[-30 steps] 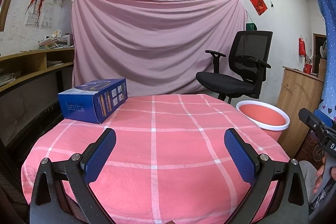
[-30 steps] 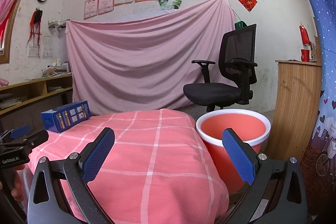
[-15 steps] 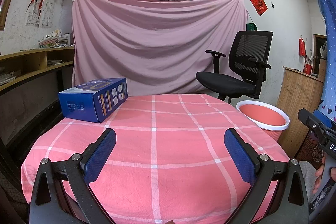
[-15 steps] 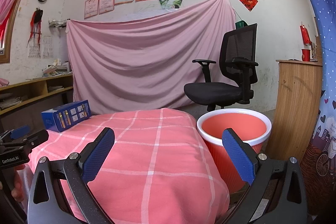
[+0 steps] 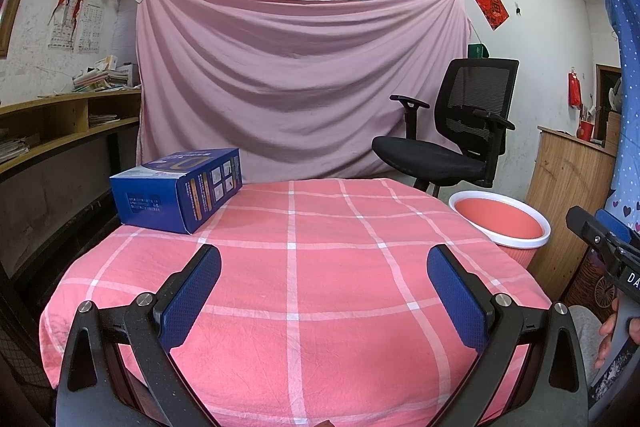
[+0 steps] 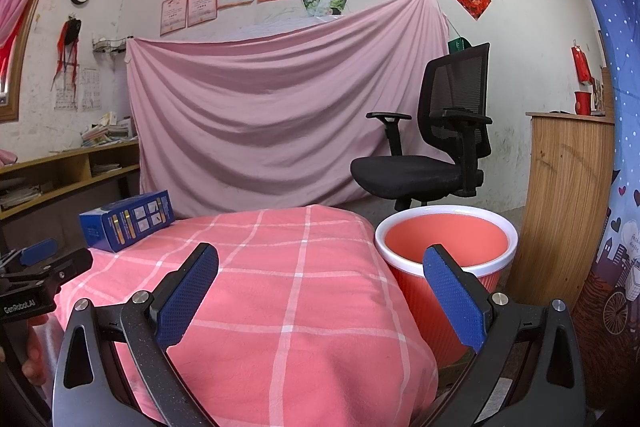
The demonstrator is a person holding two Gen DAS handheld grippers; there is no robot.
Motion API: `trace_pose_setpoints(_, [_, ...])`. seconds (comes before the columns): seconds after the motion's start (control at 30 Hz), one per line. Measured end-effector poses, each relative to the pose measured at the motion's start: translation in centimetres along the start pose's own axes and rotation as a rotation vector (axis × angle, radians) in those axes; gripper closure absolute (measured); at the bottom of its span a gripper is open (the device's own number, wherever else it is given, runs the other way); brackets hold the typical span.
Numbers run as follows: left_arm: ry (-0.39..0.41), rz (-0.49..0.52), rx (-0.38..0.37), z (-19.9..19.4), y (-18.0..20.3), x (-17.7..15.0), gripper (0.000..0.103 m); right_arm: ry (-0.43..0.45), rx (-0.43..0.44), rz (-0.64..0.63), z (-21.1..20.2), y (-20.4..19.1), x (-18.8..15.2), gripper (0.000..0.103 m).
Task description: Collect trash
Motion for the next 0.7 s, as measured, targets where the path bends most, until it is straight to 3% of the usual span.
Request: trace_pose_setpoints(0.7, [-0.005,0.000,-0.004,-0.09,0.30,-0.14,0.002,-0.001,0.000,0.003,-0.02,-0.04,-0.09,0.000])
Point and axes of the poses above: each gripper's, at about its wrist camera, not at the fingertips, and z roughly the way its jaws point, y to its right, x to its top, the point moved 9 cm from there along z, roughly the way its jaws point, and after that the axes turned 5 degrees about y, right-handed, at the moved point
